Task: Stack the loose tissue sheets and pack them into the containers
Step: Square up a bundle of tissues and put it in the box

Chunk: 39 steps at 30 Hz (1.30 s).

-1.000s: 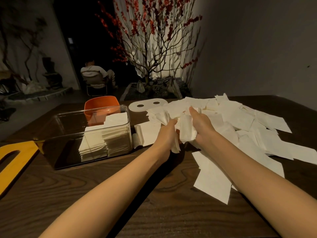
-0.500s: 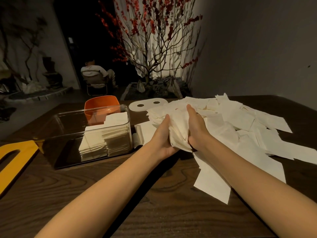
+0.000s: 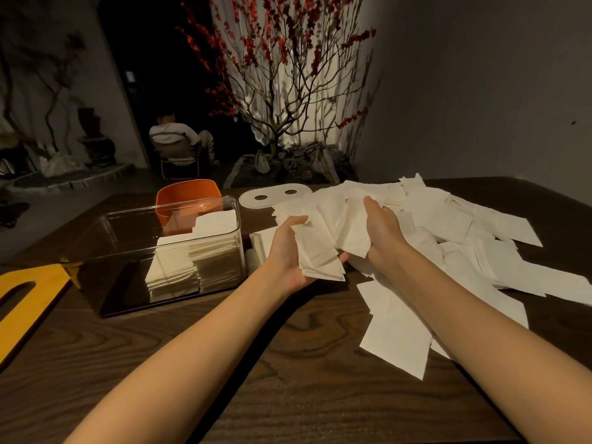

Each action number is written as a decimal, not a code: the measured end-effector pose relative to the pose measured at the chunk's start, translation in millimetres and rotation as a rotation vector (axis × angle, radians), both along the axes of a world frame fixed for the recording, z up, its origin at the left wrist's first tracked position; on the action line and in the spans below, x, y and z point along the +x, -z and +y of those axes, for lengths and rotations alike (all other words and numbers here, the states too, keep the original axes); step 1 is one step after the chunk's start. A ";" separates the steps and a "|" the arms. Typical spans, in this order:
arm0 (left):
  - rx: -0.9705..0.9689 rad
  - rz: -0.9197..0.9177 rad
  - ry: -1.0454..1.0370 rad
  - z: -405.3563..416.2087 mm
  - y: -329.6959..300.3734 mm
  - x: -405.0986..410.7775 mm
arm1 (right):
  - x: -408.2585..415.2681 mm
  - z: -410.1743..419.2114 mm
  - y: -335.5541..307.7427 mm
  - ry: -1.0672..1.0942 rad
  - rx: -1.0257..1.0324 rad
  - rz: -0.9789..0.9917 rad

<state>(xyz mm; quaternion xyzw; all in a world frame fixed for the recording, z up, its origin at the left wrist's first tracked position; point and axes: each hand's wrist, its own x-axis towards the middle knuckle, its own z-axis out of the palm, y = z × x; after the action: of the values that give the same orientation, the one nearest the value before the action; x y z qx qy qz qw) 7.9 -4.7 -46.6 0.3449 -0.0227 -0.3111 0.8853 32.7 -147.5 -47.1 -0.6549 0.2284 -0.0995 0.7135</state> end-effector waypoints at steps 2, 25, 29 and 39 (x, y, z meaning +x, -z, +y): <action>0.008 -0.032 -0.017 1.1 -1.7 -1.3 | 1.6 -1.7 -0.3 -0.002 0.015 0.004; -0.067 -0.064 -0.069 3.0 -1.2 1.3 | -11.8 -2.5 -4.2 -0.188 -0.106 -0.146; -0.145 -0.084 -0.020 1.5 -0.1 1.6 | -16.7 7.8 -4.9 -0.266 -0.129 -0.193; -0.161 -0.082 -0.100 0.9 -2.3 8.2 | -22.6 20.1 -3.2 -0.580 -0.286 -0.277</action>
<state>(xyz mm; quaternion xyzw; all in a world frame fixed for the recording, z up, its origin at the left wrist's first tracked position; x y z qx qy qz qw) 16.1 -3.8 -44.3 0.2858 -0.0664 -0.2494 0.9229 10.1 -127.4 -44.0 -0.7660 -0.0823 -0.0116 0.6375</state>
